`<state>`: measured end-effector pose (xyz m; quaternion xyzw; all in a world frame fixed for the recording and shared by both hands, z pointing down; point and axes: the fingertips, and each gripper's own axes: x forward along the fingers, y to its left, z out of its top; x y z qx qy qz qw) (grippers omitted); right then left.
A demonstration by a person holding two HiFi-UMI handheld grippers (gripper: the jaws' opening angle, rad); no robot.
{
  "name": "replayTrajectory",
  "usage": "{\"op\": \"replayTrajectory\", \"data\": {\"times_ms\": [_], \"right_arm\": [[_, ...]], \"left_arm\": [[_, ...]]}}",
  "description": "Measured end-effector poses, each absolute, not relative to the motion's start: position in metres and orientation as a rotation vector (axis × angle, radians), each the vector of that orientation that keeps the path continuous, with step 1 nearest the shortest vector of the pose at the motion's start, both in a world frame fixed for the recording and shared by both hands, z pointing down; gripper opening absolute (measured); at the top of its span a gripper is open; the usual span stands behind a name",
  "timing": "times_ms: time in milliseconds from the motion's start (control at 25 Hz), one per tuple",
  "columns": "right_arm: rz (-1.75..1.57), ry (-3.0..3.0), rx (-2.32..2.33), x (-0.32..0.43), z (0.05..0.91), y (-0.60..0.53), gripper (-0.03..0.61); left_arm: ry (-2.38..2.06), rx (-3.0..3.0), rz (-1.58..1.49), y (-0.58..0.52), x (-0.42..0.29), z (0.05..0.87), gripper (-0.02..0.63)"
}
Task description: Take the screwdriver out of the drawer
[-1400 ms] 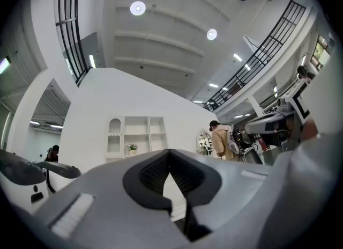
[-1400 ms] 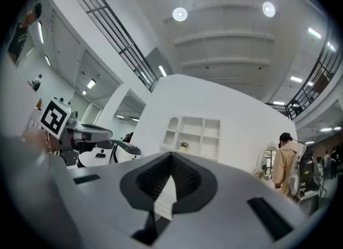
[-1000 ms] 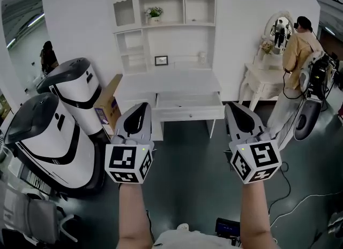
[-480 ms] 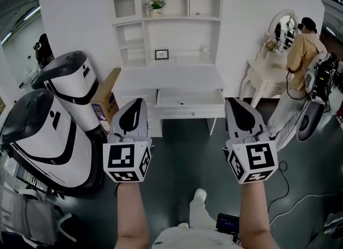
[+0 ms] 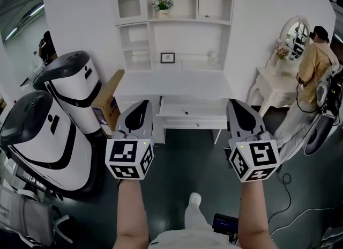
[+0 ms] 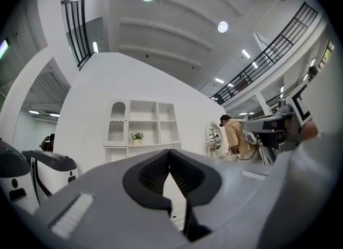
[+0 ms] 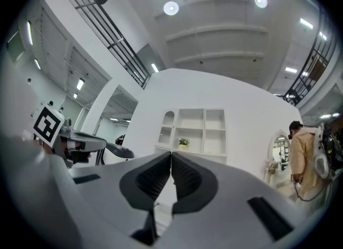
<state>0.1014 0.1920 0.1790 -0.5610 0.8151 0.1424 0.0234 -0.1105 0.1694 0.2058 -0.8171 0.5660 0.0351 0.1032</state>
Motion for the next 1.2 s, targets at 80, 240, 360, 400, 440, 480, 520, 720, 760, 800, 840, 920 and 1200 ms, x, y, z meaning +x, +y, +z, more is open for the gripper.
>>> {"op": "replayTrajectory", "data": {"times_ms": [80,240,360,400,440,480,520,720,760,800,840,920,1200], "right_arm": [[0.411,2.525,-1.752,0.112,0.186,0.163,0.008],[0.352,2.519,-1.750,0.130,0.194,0.107,0.008],[0.347,2.535,-1.747,0.139,0.194,0.063,0.008],[0.352,2.542,-1.747,0.142,0.194,0.049,0.008],[0.358,2.547,-1.746,0.146,0.194,0.035,0.008],[0.363,2.550,-1.746,0.149,0.194,0.022,0.008],[0.366,2.553,-1.745,0.153,0.194,0.009,0.008],[0.382,2.576,-1.755,0.167,0.196,-0.053,0.008],[0.380,2.580,-1.758,0.169,0.197,-0.063,0.008],[0.374,2.585,-1.761,0.171,0.199,-0.072,0.008],[0.368,2.590,-1.761,0.173,0.201,-0.081,0.008],[0.363,2.600,-1.759,0.176,0.204,-0.095,0.008],[0.391,2.637,-1.709,0.174,0.205,-0.128,0.008]], "left_arm": [[1.659,-2.389,0.103,0.147,-0.105,0.206,0.008],[1.660,-2.384,0.103,0.098,-0.092,0.208,0.008],[1.679,-2.382,0.092,0.055,-0.083,0.207,0.008],[1.688,-2.376,0.085,0.041,-0.079,0.207,0.008],[1.696,-2.370,0.080,0.027,-0.076,0.206,0.008],[1.702,-2.365,0.078,0.014,-0.073,0.206,0.008],[1.707,-2.364,0.079,0.002,-0.070,0.206,0.008],[1.743,-2.354,0.083,-0.056,-0.058,0.208,0.008],[1.752,-2.348,0.081,-0.066,-0.057,0.208,0.008],[1.761,-2.344,0.082,-0.074,-0.055,0.209,0.008],[1.770,-2.340,0.084,-0.082,-0.054,0.209,0.008],[1.786,-2.330,0.084,-0.094,-0.053,0.209,0.008],[1.835,-2.317,0.078,-0.126,-0.055,0.212,0.008]]}}
